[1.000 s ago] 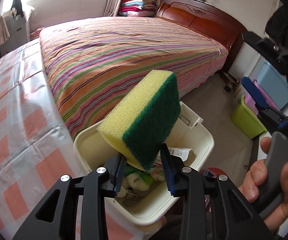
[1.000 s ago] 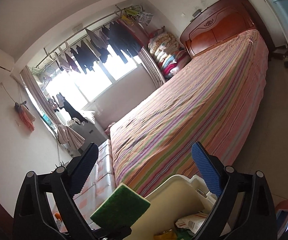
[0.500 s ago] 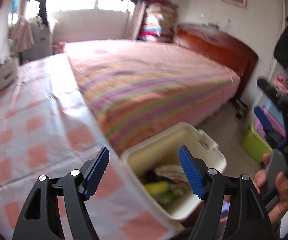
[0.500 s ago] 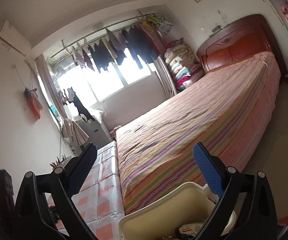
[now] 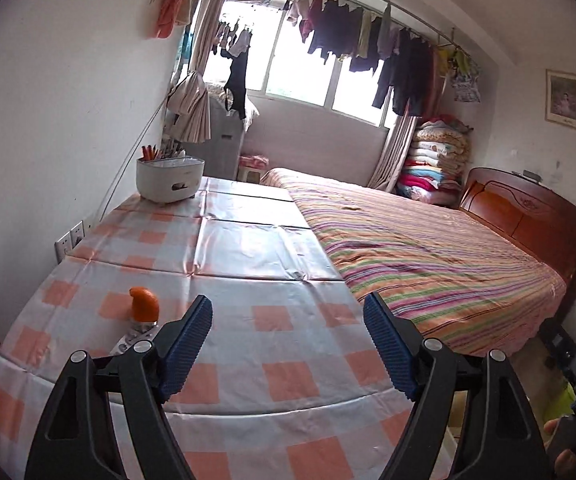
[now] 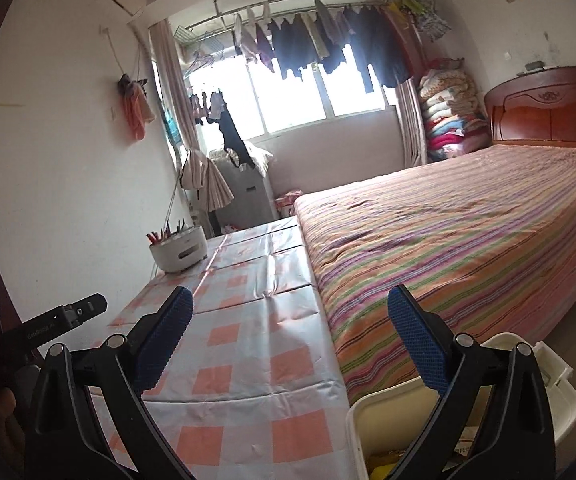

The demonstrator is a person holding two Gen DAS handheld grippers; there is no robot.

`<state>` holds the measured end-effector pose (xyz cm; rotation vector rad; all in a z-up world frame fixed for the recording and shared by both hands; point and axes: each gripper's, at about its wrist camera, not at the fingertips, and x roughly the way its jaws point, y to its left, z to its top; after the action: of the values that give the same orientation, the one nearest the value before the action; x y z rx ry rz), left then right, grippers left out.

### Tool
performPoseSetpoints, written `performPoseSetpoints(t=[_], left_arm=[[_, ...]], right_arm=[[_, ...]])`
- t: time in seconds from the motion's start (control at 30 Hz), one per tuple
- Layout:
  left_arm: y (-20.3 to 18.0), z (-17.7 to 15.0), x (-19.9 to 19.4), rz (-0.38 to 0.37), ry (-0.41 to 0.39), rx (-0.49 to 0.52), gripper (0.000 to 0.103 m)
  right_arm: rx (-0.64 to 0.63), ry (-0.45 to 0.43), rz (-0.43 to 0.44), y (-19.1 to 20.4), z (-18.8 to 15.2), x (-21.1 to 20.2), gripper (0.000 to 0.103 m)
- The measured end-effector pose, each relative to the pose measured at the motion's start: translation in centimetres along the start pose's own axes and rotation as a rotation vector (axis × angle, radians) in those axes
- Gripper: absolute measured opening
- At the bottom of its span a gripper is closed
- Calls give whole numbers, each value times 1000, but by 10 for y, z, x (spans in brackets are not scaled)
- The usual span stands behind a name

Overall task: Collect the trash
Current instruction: 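Move both tools back toward the orange and silver blister pack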

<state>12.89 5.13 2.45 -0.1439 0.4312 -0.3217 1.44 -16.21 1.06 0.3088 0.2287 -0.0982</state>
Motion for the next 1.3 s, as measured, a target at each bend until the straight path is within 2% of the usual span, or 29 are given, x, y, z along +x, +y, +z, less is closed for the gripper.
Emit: performPoseSetpoints(t=[0.1,0.2,0.3,0.43,0.6,0.8,0.93,1.03,1.2,1.3], left_arm=[[23,-3,4,2,25,-21,76],[45,-6,-2,5,37,-49,76],[70,-4,-2,43,27,-102,76],[99,-1,4,12,85,-214,76],[116,-3,10,9,128,-283,76],[122,-3,10,12,148,-283,76],[128,3,1,49,108,-271,76],[138,9,-5,104,68,-251,76],[170,11,-10,158,47,-316,76],[188,10,-11,216,41,-348,76]], right_arm=[[-18,24,14,16,-3,10,96],[-17,49,12,12,-2,16,96],[-15,74,6,20,-10,25,96],[-25,105,-2,36,-19,33,96],[-3,134,11,45,-24,35,96],[30,171,45,52,-33,46,96],[4,184,85,64,-33,48,96],[15,192,130,69,-30,48,96],[26,214,182,77,-32,55,96],[21,226,204,83,-34,57,96]])
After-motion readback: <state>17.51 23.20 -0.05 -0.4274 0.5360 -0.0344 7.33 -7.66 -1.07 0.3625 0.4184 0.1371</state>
